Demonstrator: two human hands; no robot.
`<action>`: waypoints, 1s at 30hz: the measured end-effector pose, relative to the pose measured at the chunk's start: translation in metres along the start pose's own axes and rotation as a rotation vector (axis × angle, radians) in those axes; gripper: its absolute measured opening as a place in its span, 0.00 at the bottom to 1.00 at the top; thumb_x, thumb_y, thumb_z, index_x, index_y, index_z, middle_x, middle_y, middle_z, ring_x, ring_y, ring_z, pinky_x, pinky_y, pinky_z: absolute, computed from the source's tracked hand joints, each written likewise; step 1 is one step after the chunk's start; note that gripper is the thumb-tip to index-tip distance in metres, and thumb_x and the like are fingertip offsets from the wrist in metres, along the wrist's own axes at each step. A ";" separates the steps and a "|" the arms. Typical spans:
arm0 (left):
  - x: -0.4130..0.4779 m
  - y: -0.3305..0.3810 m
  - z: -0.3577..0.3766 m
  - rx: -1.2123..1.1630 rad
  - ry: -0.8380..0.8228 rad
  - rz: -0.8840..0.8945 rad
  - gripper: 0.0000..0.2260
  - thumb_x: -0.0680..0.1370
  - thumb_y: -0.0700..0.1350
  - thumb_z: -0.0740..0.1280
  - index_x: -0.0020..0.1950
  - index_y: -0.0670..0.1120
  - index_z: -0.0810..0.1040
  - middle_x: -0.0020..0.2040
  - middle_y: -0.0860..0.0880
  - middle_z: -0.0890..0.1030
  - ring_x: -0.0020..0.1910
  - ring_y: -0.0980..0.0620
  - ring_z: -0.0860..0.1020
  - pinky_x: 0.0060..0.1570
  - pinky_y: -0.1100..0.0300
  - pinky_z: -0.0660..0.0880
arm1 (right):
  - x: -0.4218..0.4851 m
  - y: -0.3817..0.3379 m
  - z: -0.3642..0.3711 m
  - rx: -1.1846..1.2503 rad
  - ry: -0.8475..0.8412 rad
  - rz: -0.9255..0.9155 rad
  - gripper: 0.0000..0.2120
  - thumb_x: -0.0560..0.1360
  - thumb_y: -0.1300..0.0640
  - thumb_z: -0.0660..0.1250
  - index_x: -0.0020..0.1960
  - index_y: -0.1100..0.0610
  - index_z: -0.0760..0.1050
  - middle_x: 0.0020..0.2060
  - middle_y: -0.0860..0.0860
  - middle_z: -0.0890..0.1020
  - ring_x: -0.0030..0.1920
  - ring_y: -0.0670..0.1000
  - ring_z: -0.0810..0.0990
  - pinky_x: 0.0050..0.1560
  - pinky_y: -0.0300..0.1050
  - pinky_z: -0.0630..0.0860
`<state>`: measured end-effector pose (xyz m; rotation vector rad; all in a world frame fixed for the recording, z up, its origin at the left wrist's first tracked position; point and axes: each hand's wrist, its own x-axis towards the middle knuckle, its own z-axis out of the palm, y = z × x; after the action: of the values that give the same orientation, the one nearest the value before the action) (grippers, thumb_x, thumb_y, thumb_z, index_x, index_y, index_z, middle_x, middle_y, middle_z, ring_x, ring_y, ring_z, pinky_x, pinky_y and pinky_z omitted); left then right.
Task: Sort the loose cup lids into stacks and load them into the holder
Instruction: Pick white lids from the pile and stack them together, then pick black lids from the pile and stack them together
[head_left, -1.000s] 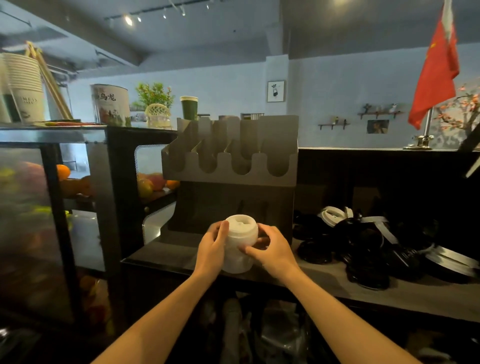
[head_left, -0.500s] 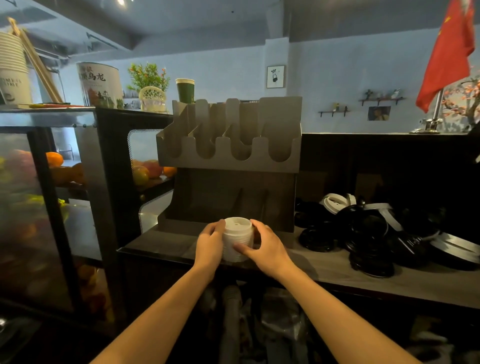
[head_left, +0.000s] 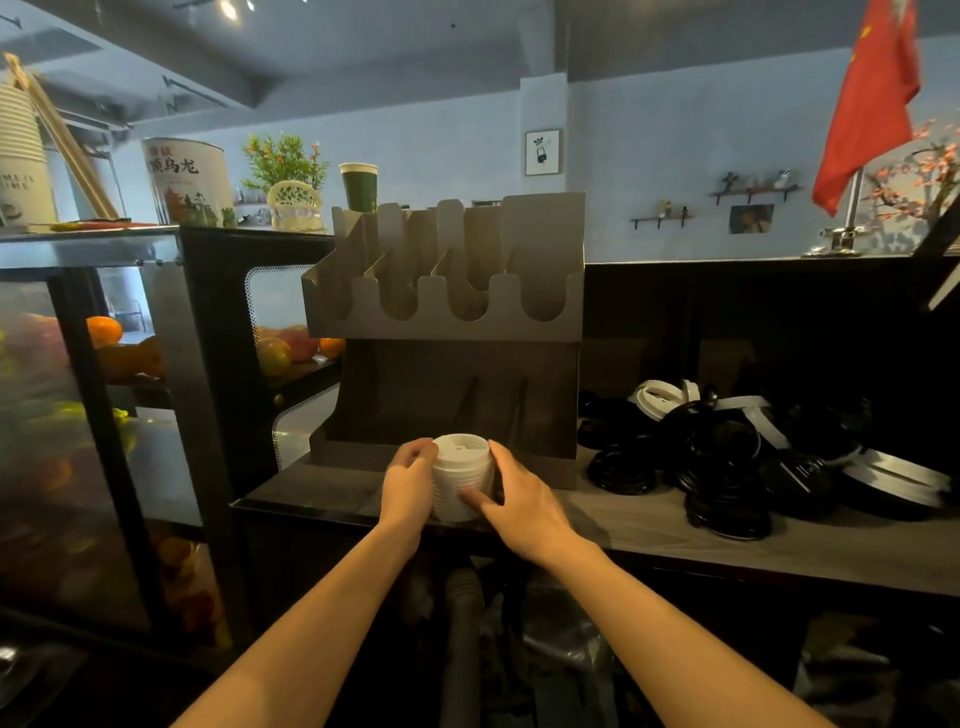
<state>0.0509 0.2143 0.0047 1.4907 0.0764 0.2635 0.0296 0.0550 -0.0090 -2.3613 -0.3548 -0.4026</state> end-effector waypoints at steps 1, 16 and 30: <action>-0.001 0.000 0.000 0.002 0.005 0.006 0.09 0.84 0.50 0.61 0.63 0.52 0.76 0.57 0.49 0.77 0.52 0.52 0.75 0.41 0.58 0.73 | -0.001 -0.001 0.001 -0.034 -0.004 -0.004 0.39 0.77 0.36 0.63 0.80 0.47 0.51 0.75 0.49 0.67 0.71 0.52 0.69 0.68 0.51 0.70; -0.014 0.018 0.002 0.233 0.044 0.299 0.19 0.83 0.54 0.62 0.74 0.52 0.70 0.68 0.52 0.73 0.66 0.51 0.72 0.60 0.54 0.70 | -0.013 0.000 -0.021 -0.051 0.161 0.054 0.28 0.81 0.38 0.58 0.76 0.48 0.61 0.65 0.50 0.75 0.60 0.51 0.77 0.59 0.51 0.77; -0.081 0.010 0.169 0.429 -0.468 0.608 0.12 0.81 0.50 0.67 0.64 0.52 0.76 0.57 0.56 0.80 0.57 0.60 0.78 0.59 0.54 0.79 | -0.080 0.086 -0.159 -0.281 0.426 0.168 0.19 0.81 0.46 0.63 0.69 0.48 0.69 0.57 0.45 0.74 0.56 0.46 0.76 0.51 0.46 0.78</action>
<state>0.0073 0.0325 0.0193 1.9428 -0.7462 0.3928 -0.0421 -0.1270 0.0206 -2.4643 0.1066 -0.9016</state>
